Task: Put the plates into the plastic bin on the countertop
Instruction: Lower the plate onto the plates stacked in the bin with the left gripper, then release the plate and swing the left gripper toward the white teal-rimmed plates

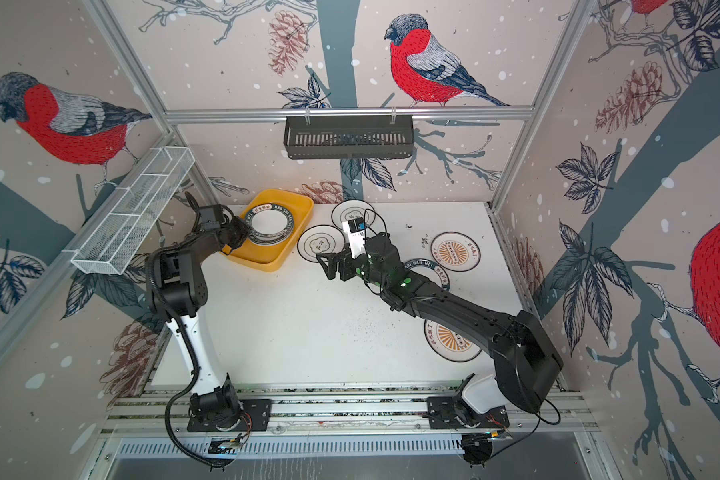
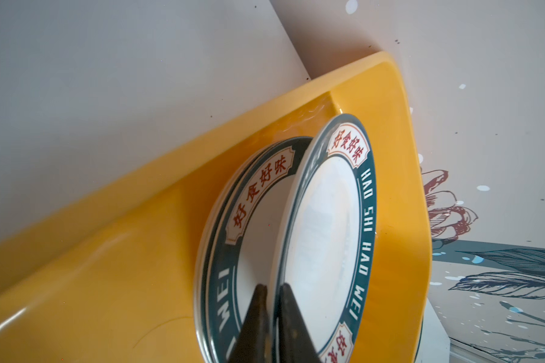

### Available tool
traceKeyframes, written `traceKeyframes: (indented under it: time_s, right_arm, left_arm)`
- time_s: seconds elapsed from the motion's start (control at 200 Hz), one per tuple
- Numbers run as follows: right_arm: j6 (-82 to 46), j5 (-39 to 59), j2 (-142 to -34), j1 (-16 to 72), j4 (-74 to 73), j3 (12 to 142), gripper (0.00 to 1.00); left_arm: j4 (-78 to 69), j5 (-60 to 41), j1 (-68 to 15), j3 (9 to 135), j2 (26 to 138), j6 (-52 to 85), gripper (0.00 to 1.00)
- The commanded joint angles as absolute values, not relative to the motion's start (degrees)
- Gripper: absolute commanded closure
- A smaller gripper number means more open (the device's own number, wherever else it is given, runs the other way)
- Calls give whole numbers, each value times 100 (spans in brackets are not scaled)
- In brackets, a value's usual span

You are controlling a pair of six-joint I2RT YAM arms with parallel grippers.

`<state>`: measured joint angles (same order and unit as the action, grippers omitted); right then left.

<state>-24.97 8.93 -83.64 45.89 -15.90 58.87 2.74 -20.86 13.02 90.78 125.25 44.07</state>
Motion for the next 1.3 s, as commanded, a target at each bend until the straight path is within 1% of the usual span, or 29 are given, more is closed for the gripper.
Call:
traceKeyframes:
  time_s: [0.0,0.33,0.525,0.705,1.001,1.081,1.186,1.291]
  right_arm:
    - [-2461,855,-8374,4579,-1628,5924,0]
    - [-2496,861,-8421,4567,-1618,5940,0]
    - [-2510,861,-8429,4562,-1609,5941,0]
    - [-2507,828,-8405,4557,-1600,5933,0]
    - [-2556,581,-8276,4544,-1565,5849,0]
    - [-2582,529,-8229,4544,-1561,5814,0]
    - [-2614,380,-8143,4534,-1534,5759,0]
    - [-2722,247,-8105,4479,-1422,5743,0]
  left_arm:
    - [492,-2010,1318,9171,12535,4171,81]
    - [745,-1856,1310,9208,12415,3921,70]
    - [1009,-1597,1266,9367,12340,3700,61]
    - [1282,-1163,1174,9475,12173,3456,49]
    - [1234,-228,841,9124,11455,2997,34]
    - [1247,-106,800,9016,11287,2939,29]
    - [1085,-172,767,8751,10996,2904,28]
    - [668,-482,692,8291,10592,2838,27]
